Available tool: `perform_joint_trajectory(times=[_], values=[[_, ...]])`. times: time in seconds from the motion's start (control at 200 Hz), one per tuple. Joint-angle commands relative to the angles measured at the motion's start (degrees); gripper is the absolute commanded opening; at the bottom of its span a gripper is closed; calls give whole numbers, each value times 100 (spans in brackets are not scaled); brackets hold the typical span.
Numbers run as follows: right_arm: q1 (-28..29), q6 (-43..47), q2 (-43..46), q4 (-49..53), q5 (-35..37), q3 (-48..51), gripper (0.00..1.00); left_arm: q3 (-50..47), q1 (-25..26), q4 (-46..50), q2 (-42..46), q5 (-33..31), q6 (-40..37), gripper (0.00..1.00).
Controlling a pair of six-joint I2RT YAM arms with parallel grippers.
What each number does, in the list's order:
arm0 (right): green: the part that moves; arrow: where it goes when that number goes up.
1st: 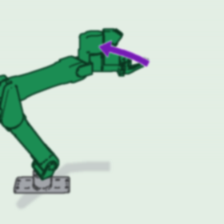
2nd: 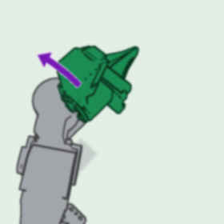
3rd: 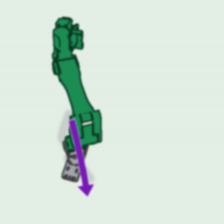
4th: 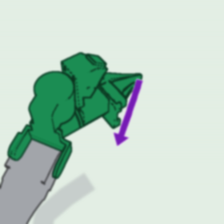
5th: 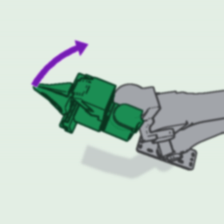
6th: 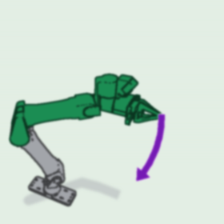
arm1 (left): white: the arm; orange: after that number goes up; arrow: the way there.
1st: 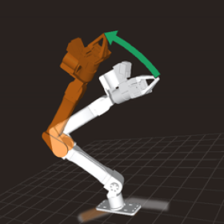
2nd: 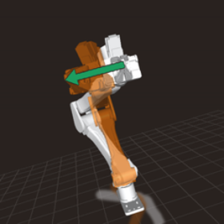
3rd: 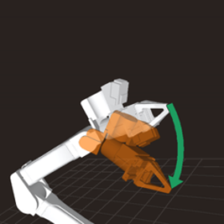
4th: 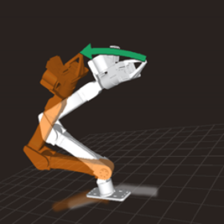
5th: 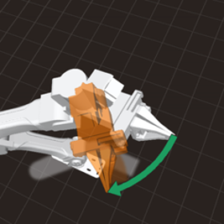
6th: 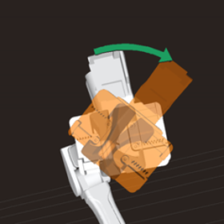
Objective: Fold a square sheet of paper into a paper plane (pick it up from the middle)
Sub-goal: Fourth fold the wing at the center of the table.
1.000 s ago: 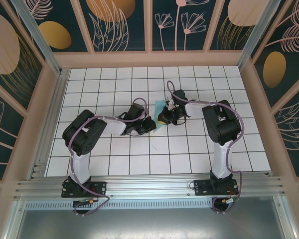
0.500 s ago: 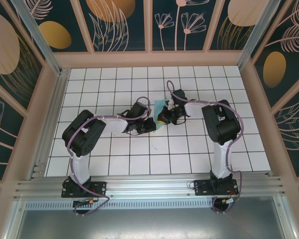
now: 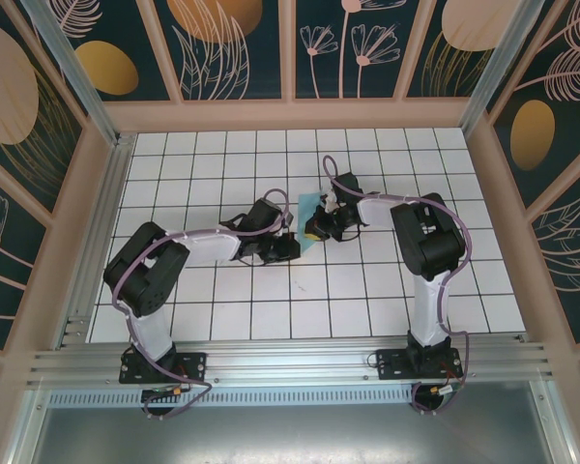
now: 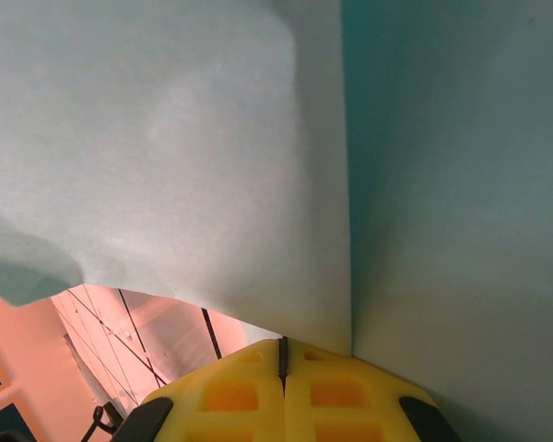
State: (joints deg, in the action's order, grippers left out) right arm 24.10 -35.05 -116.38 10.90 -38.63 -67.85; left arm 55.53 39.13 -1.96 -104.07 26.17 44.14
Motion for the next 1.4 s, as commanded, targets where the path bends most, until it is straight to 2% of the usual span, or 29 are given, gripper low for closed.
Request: perform_joint_trajectory(times=[0.0, 0.26, 0.465, 0.841, 1.111, 1.396], values=[[17, -55, -253, 185, 286, -79, 1, -90, 28, -789, 76, 79, 512, 9], [18, -46, -257, 168, 230, -62, 0, -16, 32, -682, -509, -355, 662, 5], [17, -21, -250, 158, 196, -53, 0, 136, 24, -735, -657, -394, 718, 4], [26, 24, -257, 194, 185, -61, 0, 61, -29, -1387, -752, -432, 1045, 4], [25, 84, -271, 229, 184, -138, 0, -162, -34, -760, -900, -756, 1096, 2], [-33, 347, -472, 438, 301, -649, 1, -428, -30, -379, -931, -809, 1145, 0]])
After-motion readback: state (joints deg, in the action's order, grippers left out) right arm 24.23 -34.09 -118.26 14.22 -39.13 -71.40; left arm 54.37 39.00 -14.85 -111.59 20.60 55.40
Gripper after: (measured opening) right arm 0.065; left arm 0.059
